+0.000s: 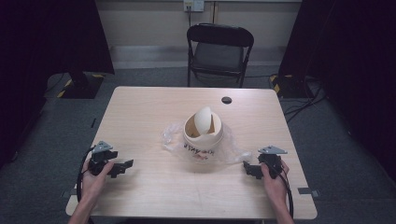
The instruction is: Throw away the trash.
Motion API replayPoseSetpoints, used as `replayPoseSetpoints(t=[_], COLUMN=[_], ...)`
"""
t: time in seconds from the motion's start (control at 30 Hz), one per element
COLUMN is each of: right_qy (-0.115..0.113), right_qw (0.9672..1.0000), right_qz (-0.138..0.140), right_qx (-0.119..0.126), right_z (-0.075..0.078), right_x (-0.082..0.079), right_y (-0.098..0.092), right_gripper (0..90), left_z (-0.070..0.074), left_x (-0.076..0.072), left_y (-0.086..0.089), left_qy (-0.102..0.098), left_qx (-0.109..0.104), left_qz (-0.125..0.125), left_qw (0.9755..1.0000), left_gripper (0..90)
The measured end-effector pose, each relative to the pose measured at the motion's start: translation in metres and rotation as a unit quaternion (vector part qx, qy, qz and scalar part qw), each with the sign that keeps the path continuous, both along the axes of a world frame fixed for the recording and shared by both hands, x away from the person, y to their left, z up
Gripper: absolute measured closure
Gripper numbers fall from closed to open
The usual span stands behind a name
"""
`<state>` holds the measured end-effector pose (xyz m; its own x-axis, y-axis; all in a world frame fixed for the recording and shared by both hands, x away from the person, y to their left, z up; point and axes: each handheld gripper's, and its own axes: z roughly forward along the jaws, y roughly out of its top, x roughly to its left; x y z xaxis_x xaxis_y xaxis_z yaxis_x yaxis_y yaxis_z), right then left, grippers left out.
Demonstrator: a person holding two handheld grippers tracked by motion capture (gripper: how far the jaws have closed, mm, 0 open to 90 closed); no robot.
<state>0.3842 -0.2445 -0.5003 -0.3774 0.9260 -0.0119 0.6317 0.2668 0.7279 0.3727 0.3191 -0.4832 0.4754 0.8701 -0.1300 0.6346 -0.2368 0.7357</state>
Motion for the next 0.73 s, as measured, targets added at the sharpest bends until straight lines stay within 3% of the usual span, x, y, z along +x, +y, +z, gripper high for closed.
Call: replayPoseSetpoints(t=[0.2, 0.33, 0.37, 0.43, 0.73], right_qy=[0.000, 0.000, 0.000, 0.000, 0.000], right_qw=[1.0000, 1.0000, 1.0000, 1.0000, 1.0000], right_qz=[0.000, 0.000, 0.000, 0.000, 0.000], right_qx=[0.000, 0.000, 0.000, 0.000, 0.000], right_z=[0.000, 0.000, 0.000, 0.000, 0.000], right_x=[0.000, 0.000, 0.000, 0.000, 0.000], right_y=[0.000, 0.000, 0.000, 0.000, 0.000], right_gripper=[9.0, 9.0, 9.0, 9.0, 9.0], left_z=[-0.012, -0.015, -0.018, -0.019, -0.019], left_x=[-0.001, -0.004, -0.006, -0.006, -0.006], left_y=[-0.001, -0.003, -0.006, -0.007, -0.008], left_qy=[0.012, -0.005, -0.025, -0.030, -0.028], left_qx=[0.018, 0.035, 0.051, 0.061, 0.056], left_qz=[0.007, 0.007, 0.006, 0.008, 0.012], left_qw=[0.9997, 0.9994, 0.9984, 0.9977, 0.9980], left_gripper=[15.7, 15.3, 14.8, 14.7, 14.0])
